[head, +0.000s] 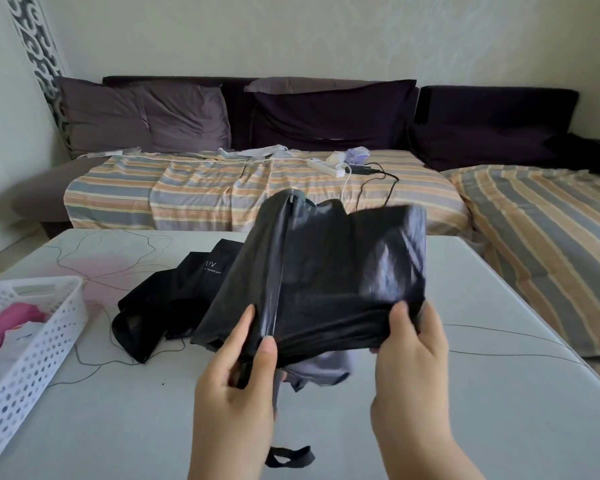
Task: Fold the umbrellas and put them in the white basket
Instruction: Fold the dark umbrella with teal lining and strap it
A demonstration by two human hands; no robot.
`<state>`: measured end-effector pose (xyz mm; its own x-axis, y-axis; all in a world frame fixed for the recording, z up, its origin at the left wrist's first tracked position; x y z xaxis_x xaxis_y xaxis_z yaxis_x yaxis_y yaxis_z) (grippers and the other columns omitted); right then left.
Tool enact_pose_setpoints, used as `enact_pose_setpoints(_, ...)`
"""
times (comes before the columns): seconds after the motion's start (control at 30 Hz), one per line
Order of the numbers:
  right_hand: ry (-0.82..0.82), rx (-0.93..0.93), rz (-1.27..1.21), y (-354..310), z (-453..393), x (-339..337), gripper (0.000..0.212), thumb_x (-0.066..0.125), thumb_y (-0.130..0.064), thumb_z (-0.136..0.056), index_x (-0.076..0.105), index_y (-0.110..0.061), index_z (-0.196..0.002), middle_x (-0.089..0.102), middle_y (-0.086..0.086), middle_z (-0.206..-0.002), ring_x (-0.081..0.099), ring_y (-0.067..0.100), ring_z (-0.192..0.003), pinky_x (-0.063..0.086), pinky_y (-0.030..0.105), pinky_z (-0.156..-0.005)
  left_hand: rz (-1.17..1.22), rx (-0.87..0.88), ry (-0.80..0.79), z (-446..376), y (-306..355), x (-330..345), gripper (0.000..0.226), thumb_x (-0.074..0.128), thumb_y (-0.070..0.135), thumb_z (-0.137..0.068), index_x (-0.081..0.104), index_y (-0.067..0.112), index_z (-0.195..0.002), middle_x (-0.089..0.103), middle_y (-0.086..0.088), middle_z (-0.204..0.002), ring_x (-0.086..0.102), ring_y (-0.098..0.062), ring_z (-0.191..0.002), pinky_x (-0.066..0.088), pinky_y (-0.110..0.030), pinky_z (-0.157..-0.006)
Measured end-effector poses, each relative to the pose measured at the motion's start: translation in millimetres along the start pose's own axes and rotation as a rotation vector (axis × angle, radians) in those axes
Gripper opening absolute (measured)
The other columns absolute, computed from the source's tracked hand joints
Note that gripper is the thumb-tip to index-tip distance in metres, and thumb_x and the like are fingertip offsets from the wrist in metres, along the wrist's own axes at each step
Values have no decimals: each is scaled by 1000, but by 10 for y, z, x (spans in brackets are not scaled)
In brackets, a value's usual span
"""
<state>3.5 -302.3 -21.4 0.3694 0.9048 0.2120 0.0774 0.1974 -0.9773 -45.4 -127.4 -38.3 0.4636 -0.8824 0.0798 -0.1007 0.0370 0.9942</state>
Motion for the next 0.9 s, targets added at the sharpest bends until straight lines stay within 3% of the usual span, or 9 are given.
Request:
enact_pose_setpoints(0.1, -62, 283, 181, 362, -137, 18, 59, 50, -13, -96, 27, -27, -147, 56, 3, -126, 54, 24, -112, 45, 39, -90, 14, 20, 31, -27, 28, -68, 42, 62, 23, -88, 62, 64, -96, 61, -13, -60, 57, -25, -57, 47, -24, -49)
enact_pose_setpoints(0.13, -42, 232, 296, 338, -163, 5, 73, 55, -14, -93, 14, -26, -152, 47, 6, -136, 49, 25, -117, 43, 39, -93, 15, 26, 32, -35, 23, -82, 41, 62, 23, -88, 62, 63, -98, 63, -9, -60, 59, -24, -60, 48, -26, -50)
enact_pose_setpoints(0.2, 44, -138, 446, -23, -194, 8, 84, 64, -14, -88, 11, -28, -151, 35, -4, -136, 40, 15, -125, 38, 32, -100, -3, 52, 19, -45, 27, -96, 40, 62, 21, -87, 65, 59, -99, 63, -11, -62, 57, -19, -58, 48, -22, -53)
enact_pose_setpoints(0.3, -101, -578, 436, -639, -249, 319, 50, 58, -16, -93, 40, -33, -136, 44, -17, -111, 48, -3, -103, 39, 9, -84, -13, 51, 1, -39, 21, -88, 42, 62, 22, -87, 63, 62, -99, 57, -22, -64, 58, -30, -62, 45, -28, -59)
enact_pose_setpoints(0.43, -340, -756, 675, -1076, -659, 865, 36, 46, -17, -100, 50, -24, -135, 50, -12, -117, 48, 8, -110, 36, 16, -89, -76, 96, -58, -32, 76, -48, 56, 63, 12, -85, 58, 65, -100, 66, 0, -57, 65, -16, -57, 50, -20, -54)
enact_pose_setpoints(0.5, -490, -726, 865, -1161, -868, 1089, 30, 47, -24, -100, 59, -22, -126, 59, -7, -121, 52, 11, -109, 35, 16, -82, -124, 134, -79, -30, 107, -46, 63, 65, 9, -83, 55, 68, -100, 70, 2, -65, 66, -9, -59, 50, -18, -57)
enact_pose_setpoints(0.63, -695, -519, 1017, -1247, -1041, 1228, 24, 56, -39, -94, 73, -22, -97, 71, 5, -99, 58, 13, -73, 43, 19, -64, -165, 216, -80, -31, 141, -66, 47, 67, 28, -78, 56, 69, -97, 73, 13, -77, 66, -3, -61, 47, -8, -58)
enact_pose_setpoints(0.8, -909, -330, 952, -1244, -1093, 1202, 17, 61, -26, -93, 71, -13, -97, 72, 6, -106, 65, 17, -91, 48, 11, -82, -211, 236, -91, -56, 142, -149, 40, 62, 37, -75, 56, 71, -96, 70, 7, -66, 55, -8, -46, 46, -15, -51)
enact_pose_setpoints(0.9, -921, -304, 1014, -1245, -1079, 1201, 15, 62, -22, -93, 71, -11, -98, 71, 2, -97, 61, 8, -84, 46, 3, -69, -227, 234, -111, -63, 134, -206, 41, 58, 48, -67, 54, 71, -101, 64, -6, -60, 47, -20, -45, 43, -21, -46)
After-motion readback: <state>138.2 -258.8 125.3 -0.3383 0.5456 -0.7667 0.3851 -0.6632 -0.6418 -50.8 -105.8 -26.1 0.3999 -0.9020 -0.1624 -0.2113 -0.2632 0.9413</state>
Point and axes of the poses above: each hand's wrist, its own z-axis away from the middle knuckle, its own x-axis out of the palm, y = z × x, the point moved 6 cm from there along -z, towards the middle knuckle
